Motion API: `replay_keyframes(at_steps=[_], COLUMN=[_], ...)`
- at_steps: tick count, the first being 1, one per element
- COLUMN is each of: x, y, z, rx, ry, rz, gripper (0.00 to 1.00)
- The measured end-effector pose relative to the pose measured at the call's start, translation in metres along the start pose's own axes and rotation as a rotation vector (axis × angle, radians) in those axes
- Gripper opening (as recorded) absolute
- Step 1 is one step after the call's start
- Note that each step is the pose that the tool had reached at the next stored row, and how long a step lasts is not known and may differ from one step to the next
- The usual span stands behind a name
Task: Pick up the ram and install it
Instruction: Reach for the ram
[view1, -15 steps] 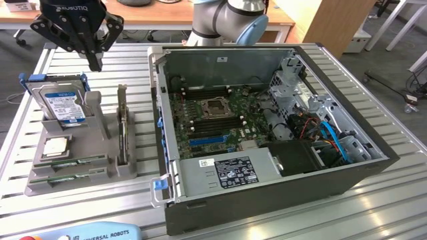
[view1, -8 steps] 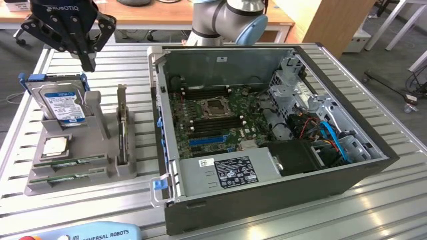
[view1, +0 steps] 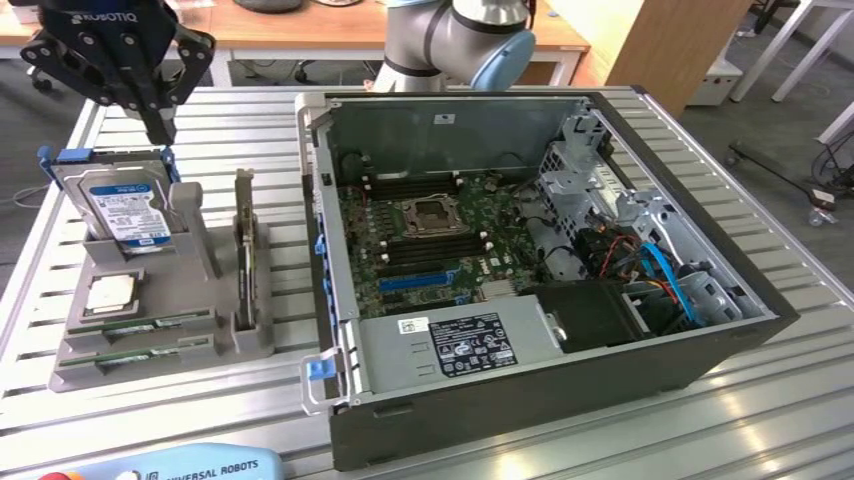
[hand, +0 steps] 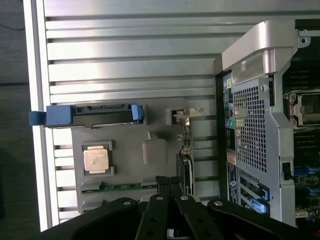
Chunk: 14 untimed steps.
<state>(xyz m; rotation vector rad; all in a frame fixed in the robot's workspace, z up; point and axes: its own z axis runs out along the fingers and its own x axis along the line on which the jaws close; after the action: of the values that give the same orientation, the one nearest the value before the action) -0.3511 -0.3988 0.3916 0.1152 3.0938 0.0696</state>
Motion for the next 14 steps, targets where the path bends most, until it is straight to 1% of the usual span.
replay_keyframes(at_steps=[4,10,11,12,14], x=[0.0044,0.0048,0.0047,0.0043,0.0032], y=[-0.0004,-0.0004,-0.0003,-0.0003,-0.0003], z=[0.0003,0.0002,0.0002,0.0002,0.0004], rx=[-0.0001,0.0001,0.0002,0.0005,0.0013], ry=[-0.0001,0.0001,0.0018,0.0052,0.0164], rz=[0.0,0.0,0.0,0.0,0.001], gripper=[0.1,0.1,0.1,0.1,0.1])
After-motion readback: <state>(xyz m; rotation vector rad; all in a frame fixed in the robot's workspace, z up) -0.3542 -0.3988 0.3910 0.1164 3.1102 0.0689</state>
